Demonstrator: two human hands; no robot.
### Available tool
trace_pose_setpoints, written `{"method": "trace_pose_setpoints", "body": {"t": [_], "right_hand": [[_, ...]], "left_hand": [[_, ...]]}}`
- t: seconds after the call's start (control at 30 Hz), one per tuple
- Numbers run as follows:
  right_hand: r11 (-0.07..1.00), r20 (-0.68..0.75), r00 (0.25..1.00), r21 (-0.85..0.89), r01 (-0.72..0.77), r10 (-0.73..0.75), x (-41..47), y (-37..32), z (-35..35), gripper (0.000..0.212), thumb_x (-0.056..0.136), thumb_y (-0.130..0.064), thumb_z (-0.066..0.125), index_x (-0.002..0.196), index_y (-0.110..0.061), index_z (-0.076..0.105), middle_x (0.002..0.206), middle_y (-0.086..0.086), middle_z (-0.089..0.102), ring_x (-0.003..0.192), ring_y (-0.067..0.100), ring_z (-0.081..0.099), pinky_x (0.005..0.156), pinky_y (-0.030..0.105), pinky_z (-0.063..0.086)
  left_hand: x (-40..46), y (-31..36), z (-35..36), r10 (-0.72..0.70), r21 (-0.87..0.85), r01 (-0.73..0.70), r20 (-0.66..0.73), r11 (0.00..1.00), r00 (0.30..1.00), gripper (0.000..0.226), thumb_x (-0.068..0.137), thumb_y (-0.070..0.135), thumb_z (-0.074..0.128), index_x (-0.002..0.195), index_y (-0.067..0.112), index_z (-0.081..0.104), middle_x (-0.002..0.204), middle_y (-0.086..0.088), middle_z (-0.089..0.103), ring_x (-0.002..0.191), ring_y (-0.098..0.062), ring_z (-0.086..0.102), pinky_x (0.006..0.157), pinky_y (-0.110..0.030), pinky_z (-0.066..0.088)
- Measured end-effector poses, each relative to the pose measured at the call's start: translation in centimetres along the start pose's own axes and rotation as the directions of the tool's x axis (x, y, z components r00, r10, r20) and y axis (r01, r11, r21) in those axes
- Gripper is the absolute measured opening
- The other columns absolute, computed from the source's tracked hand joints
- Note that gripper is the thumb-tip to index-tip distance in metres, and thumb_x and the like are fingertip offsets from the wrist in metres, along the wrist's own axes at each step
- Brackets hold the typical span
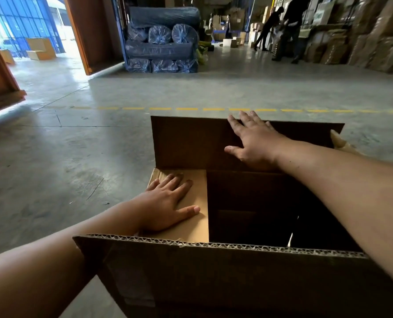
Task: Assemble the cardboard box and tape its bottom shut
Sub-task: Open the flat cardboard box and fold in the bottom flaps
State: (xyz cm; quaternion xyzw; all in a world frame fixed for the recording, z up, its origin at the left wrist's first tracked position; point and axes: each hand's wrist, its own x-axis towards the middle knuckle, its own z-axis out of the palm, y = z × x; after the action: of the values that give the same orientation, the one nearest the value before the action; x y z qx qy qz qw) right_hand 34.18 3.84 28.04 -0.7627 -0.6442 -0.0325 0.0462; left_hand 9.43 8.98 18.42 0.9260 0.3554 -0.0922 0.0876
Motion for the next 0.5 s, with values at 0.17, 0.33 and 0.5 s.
{"method": "trace_pose_setpoints", "body": {"t": [0.17,0.33,0.5], "right_hand": [[0.997,0.089,0.995,-0.069,0.044,-0.038,-2.2,1.9,-2.0,0.084,0.089,-0.059,0.044,0.15,-0.031,-0.006,0.159,0.007,-0.013,0.144,0.021,-0.015,0.117,0.046,0.002],[0.992,0.12,0.992,-0.115,0.045,-0.032,-5.6,6.0,-3.8,0.083,0.089,-0.058,0.044,0.151,-0.028,0.0,0.16,0.004,-0.005,0.146,0.017,-0.006,0.117,0.046,0.006],[0.996,-0.031,1.0,0.093,0.001,0.002,-9.7,11.5,-5.2,0.07,0.091,-0.053,0.046,0.15,-0.023,0.023,0.157,0.002,0.022,0.143,0.015,0.018,0.114,0.03,0.016]], "left_hand": [[-1.0,-0.6,-2.8,0.01,-0.026,-0.007,0.096,1.0,0.995,0.089,0.08,0.081,0.035,0.155,0.043,0.003,0.165,0.008,-0.001,0.151,-0.021,0.011,0.12,-0.041,0.014],[-1.3,0.6,-7.8,0.147,0.012,-0.146,-0.022,0.989,0.989,0.091,0.074,0.084,0.039,0.152,0.041,0.024,0.155,0.01,0.037,0.135,-0.011,0.043,0.11,-0.029,0.036],[1.2,6.2,-14.3,0.278,0.149,-0.254,-0.176,0.956,0.944,0.091,0.073,0.088,0.03,0.152,0.041,0.026,0.157,0.008,0.032,0.14,-0.018,0.038,0.114,-0.041,0.033]]}}
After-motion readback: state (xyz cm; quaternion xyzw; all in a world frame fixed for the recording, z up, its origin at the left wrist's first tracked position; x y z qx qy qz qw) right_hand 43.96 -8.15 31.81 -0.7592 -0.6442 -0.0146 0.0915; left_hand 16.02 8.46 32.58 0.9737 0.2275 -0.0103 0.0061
